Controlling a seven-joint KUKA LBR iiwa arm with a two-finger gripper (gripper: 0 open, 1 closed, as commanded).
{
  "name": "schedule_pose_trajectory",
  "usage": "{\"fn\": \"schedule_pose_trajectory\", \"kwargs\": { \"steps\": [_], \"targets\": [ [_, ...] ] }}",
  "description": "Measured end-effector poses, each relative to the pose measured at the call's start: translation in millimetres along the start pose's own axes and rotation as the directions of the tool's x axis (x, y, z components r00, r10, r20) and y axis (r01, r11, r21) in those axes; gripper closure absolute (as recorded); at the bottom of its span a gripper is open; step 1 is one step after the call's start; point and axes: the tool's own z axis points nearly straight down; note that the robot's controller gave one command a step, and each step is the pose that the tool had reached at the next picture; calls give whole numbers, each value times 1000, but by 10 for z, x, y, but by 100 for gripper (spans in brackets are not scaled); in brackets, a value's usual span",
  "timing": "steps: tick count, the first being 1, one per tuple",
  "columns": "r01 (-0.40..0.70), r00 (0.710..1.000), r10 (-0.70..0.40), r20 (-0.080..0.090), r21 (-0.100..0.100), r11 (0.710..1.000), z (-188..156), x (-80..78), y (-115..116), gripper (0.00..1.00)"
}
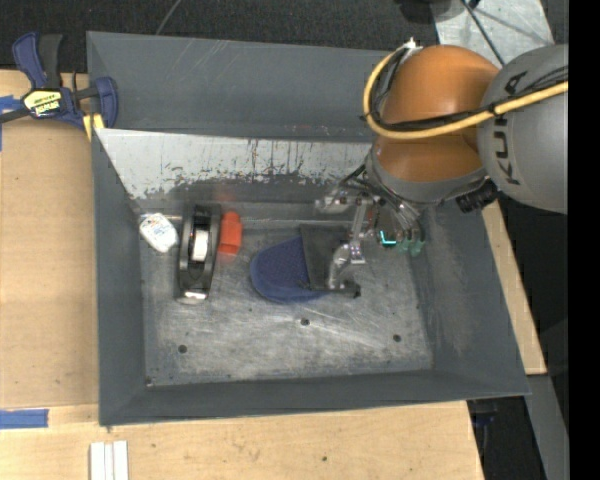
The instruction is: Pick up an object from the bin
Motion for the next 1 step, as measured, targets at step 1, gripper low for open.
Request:
{"fn": "schedule_pose_trajectory", "kwargs": {
  "steps": [1],
  "targets": [
    [-27,1000,27,13,-3,1000,1173,-225,-453,0]
  ]
}}
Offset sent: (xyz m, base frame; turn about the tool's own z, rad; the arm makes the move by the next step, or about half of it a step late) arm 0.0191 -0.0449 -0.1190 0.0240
